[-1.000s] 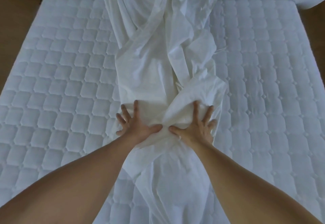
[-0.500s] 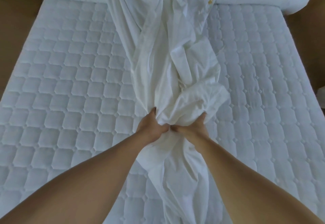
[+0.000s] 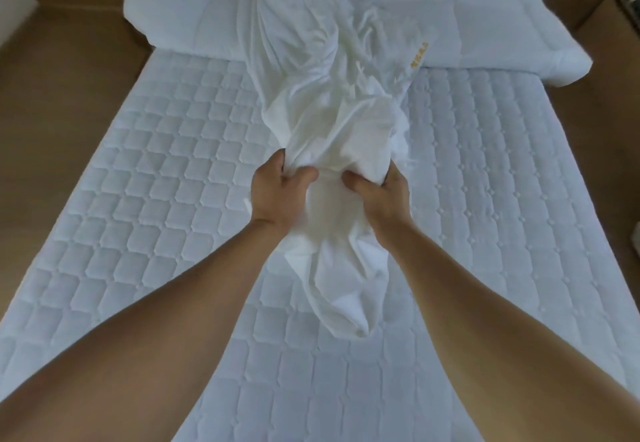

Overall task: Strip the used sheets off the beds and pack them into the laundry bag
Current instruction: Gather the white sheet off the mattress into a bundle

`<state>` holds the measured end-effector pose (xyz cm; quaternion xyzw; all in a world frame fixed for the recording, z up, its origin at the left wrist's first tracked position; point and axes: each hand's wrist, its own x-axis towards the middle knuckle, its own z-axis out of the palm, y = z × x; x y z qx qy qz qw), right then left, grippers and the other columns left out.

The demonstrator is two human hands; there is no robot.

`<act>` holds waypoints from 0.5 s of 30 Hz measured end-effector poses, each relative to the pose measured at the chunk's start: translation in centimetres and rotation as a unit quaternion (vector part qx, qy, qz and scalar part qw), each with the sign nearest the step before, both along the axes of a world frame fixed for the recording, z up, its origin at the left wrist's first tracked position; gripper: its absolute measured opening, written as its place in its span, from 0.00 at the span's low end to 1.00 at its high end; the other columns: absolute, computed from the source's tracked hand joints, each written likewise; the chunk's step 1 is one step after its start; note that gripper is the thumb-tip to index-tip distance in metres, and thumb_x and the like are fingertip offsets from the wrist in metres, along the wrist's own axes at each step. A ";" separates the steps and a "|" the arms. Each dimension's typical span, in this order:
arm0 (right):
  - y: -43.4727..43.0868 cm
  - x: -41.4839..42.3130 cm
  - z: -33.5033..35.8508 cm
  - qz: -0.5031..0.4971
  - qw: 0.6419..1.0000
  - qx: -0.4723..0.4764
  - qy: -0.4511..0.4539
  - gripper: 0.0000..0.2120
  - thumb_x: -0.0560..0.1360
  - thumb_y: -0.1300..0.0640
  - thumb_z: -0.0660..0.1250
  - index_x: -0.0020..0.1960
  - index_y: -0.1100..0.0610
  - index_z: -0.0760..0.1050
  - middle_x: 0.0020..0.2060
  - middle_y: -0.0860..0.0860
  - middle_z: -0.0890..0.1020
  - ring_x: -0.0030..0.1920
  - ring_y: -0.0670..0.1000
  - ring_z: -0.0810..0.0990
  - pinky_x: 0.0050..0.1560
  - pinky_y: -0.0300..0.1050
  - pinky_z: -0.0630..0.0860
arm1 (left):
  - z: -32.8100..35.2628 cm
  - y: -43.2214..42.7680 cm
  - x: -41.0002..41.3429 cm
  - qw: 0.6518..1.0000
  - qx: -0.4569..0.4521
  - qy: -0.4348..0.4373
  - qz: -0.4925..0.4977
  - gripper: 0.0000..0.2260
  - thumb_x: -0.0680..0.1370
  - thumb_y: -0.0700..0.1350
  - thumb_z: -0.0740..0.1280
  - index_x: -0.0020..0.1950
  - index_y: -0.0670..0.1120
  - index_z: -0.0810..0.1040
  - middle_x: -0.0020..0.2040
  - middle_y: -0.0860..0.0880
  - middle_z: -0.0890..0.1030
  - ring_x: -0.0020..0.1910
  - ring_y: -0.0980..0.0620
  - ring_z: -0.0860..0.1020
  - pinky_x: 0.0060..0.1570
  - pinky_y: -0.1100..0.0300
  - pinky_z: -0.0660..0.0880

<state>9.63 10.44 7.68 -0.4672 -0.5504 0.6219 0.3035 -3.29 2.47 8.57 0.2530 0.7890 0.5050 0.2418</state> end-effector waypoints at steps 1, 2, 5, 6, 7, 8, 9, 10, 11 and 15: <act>-1.0 0.8 -0.5 -0.004 1.000 -0.017 0.002 0.16 0.71 0.62 0.74 0.53 0.45 0.78 0.43 0.42 0.84 0.44 0.43 0.82 0.41 0.35 0.77 | -0.6 -0.9 0.6 1.000 -0.013 -0.008 0.004 0.11 0.68 0.52 0.67 0.37 0.45 0.75 0.33 0.52 0.76 0.36 0.50 0.75 0.35 0.56 0.70; -2.4 1.9 -1.5 -0.010 0.999 -0.037 -0.007 0.15 0.71 0.60 0.75 0.53 0.45 0.78 0.43 0.42 0.84 0.44 0.43 0.83 0.40 0.35 0.77 | -1.7 -2.1 1.3 0.999 -0.044 -0.003 0.002 0.14 0.70 0.56 0.65 0.39 0.44 0.78 0.35 0.50 0.78 0.38 0.48 0.77 0.36 0.57 0.70; -8.0 6.1 -6.4 -0.025 0.991 -0.088 -0.097 0.11 0.72 0.58 0.75 0.51 0.46 0.79 0.42 0.42 0.83 0.48 0.51 0.83 0.45 0.44 0.76 | -7.5 -7.9 4.2 0.980 -0.190 0.041 -0.038 0.25 0.77 0.62 0.60 0.48 0.41 0.81 0.45 0.41 0.84 0.48 0.40 0.81 0.44 0.54 0.73; -10.3 7.7 -8.3 -0.018 0.985 -0.104 -0.140 0.11 0.72 0.57 0.75 0.52 0.47 0.79 0.42 0.42 0.83 0.50 0.53 0.83 0.48 0.45 0.76 | -9.6 -10.4 5.5 0.965 -0.250 0.044 -0.070 0.24 0.80 0.61 0.59 0.50 0.41 0.81 0.48 0.39 0.84 0.51 0.39 0.81 0.47 0.52 0.75; -12.5 9.1 -10.1 -0.007 0.977 -0.124 -0.174 0.11 0.73 0.55 0.75 0.54 0.47 0.80 0.43 0.43 0.84 0.51 0.53 0.83 0.50 0.46 0.76 | -11.5 -12.8 6.8 0.944 -0.310 0.041 -0.105 0.23 0.82 0.60 0.58 0.51 0.43 0.81 0.50 0.39 0.84 0.53 0.39 0.81 0.50 0.51 0.76; -14.6 10.3 -11.7 0.009 0.969 -0.147 -0.200 0.11 0.73 0.53 0.74 0.55 0.45 0.79 0.44 0.43 0.85 0.52 0.53 0.83 0.53 0.49 0.78 | -13.1 -15.1 8.1 0.924 -0.357 0.032 -0.136 0.22 0.82 0.60 0.56 0.52 0.45 0.80 0.51 0.41 0.84 0.53 0.40 0.81 0.52 0.50 0.77; -16.2 11.1 -12.9 0.027 0.960 -0.161 -0.226 0.11 0.74 0.50 0.73 0.54 0.41 0.78 0.45 0.43 0.85 0.51 0.51 0.83 0.55 0.53 0.79 | -14.0 -16.8 9.3 0.910 -0.383 0.016 -0.156 0.20 0.82 0.61 0.54 0.52 0.47 0.78 0.51 0.44 0.83 0.52 0.41 0.81 0.53 0.49 0.77; -17.2 11.5 -13.5 0.043 0.954 -0.158 -0.251 0.09 0.74 0.48 0.72 0.52 0.37 0.76 0.45 0.42 0.84 0.49 0.50 0.83 0.55 0.56 0.80 | -14.6 -18.1 10.1 0.904 -0.396 0.001 -0.163 0.19 0.83 0.61 0.53 0.52 0.49 0.76 0.50 0.46 0.82 0.50 0.43 0.81 0.53 0.49 0.77; -17.5 11.6 -13.7 0.054 0.947 -0.143 -0.281 0.09 0.74 0.47 0.71 0.51 0.37 0.74 0.47 0.43 0.83 0.49 0.50 0.82 0.55 0.58 0.80 | -14.8 -18.6 10.4 0.901 -0.401 0.000 -0.164 0.18 0.83 0.61 0.52 0.53 0.50 0.75 0.50 0.47 0.81 0.50 0.44 0.80 0.53 0.49 0.77; -16.1 10.4 -12.2 0.023 0.945 -0.064 -0.320 0.31 0.72 0.46 0.73 0.72 0.47 0.67 0.70 0.49 0.65 0.67 0.53 0.72 0.63 0.50 0.73 | -14.0 -16.5 8.1 0.930 -0.342 0.081 -0.108 0.19 0.81 0.58 0.59 0.66 0.50 0.73 0.61 0.44 0.77 0.61 0.42 0.74 0.60 0.48 0.73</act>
